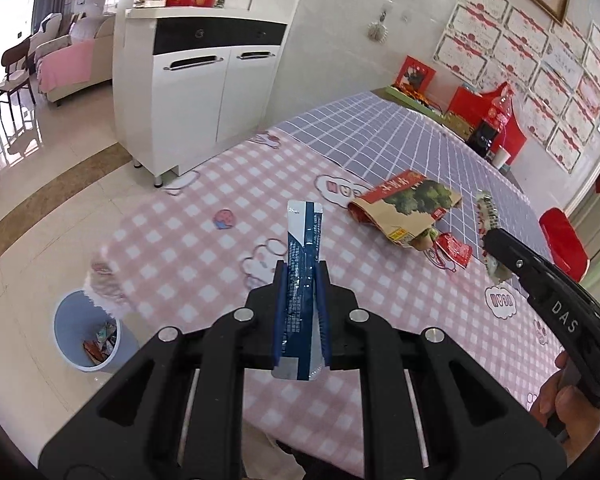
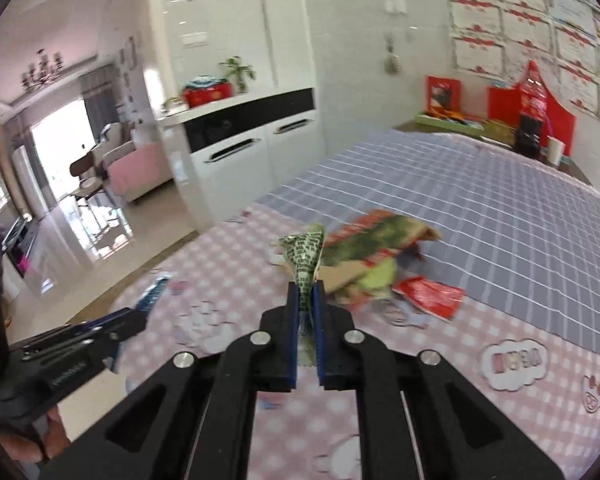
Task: Collect trash
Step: 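Carry the blue tube and green wrapper over the blue bin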
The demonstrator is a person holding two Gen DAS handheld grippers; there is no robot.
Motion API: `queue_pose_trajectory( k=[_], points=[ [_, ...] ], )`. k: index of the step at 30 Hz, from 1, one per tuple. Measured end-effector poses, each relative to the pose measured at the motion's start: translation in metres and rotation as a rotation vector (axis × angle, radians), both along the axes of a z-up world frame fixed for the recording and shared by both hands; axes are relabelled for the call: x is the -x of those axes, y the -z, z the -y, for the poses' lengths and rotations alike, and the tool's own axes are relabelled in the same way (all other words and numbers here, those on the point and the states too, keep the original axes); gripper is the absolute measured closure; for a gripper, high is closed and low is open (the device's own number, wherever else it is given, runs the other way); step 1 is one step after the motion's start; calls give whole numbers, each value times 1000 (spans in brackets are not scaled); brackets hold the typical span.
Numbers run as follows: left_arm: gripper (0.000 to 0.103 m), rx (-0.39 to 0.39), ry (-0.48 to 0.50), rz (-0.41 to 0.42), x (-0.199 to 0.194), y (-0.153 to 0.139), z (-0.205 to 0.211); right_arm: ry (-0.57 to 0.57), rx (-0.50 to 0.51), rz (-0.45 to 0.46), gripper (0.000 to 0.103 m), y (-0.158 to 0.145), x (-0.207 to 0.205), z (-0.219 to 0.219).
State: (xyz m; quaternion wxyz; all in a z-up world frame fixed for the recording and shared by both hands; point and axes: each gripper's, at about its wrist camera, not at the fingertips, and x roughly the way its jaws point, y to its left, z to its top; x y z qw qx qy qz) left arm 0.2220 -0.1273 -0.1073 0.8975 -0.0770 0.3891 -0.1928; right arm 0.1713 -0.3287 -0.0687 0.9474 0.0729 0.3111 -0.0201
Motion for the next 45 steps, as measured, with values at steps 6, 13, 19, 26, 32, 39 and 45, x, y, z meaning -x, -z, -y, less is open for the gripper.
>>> queue_pose_trajectory(
  k=[6,13,19,26,32,39,45],
  points=[
    [89,7,-49,11,2,-3,-39,-118,-19,0,96,-3,-12,-59],
    [89,12,-132,6,-1,0,-98,-252,-30,-24,96,2,-30,-132],
    [89,13,-226,-17,-6,11,-157,-366,-41,-62,95,17,-49,-198],
    [89,8,-352,-64,-19,32,-227,-494,-48,-117,95,39,-75,-276],
    [89,7,-458,-122,-36,57,-284,-591,-47,-169,95,66,-98,-338],
    [89,-7,-535,-174,-57,87,-321,-639,-55,-220,96,98,-123,-384],
    [51,2,-611,-172,-69,103,-345,-635,-65,-242,96,121,-140,-396]
  ],
)
